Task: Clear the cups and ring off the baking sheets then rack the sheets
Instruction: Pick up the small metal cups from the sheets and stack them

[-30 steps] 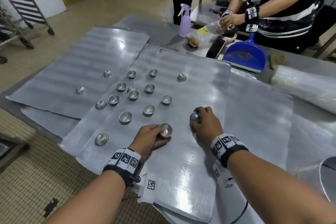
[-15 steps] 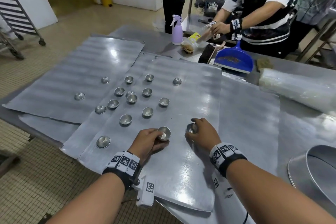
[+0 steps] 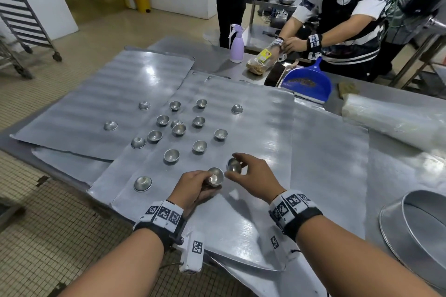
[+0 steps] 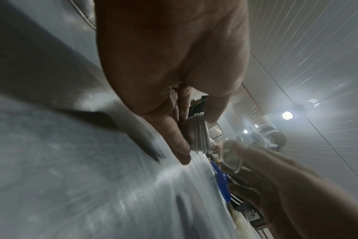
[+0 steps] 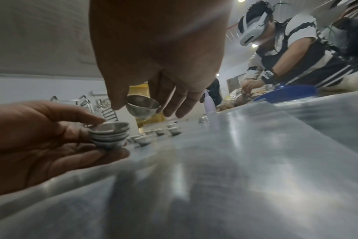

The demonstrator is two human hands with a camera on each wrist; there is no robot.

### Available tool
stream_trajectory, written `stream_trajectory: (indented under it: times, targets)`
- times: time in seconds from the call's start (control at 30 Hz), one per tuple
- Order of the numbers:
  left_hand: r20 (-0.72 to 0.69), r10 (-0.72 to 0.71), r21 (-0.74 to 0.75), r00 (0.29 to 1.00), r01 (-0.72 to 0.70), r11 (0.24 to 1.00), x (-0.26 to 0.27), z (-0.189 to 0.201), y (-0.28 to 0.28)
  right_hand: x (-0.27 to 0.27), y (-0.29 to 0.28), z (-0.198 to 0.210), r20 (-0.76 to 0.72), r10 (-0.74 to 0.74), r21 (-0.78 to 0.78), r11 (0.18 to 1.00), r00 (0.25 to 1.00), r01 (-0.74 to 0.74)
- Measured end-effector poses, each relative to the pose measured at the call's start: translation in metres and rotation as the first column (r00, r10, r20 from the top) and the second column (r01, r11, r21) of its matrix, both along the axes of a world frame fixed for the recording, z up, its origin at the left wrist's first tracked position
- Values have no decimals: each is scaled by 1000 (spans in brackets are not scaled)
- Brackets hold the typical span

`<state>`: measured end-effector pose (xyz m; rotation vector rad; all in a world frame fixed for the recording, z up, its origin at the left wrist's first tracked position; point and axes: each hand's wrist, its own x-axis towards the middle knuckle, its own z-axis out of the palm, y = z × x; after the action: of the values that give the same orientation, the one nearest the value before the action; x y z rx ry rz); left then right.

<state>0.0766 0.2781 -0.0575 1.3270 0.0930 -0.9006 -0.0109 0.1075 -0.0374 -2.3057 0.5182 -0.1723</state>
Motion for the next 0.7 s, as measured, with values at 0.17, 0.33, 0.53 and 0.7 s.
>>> stream_trajectory:
  times: [0.17,0.33,0.53,0.7]
  targets:
    - [-38,40,-52,998,-42,998,0,4,8,5,28,5,-28,140,-13,990,990,-141]
    - [21,52,-38,998,-51,998,-3,0,16,6,44,-3,-42,149,-54,987,988,-151]
    - [85,75,22,993,-77,997,-11,-1,29,8,52,-8,-25,202,-37,979,979,-203]
    - [89,168,38,982,-172,984,-19,7,43,12,57,-6,-8,284,10,959,959,-284]
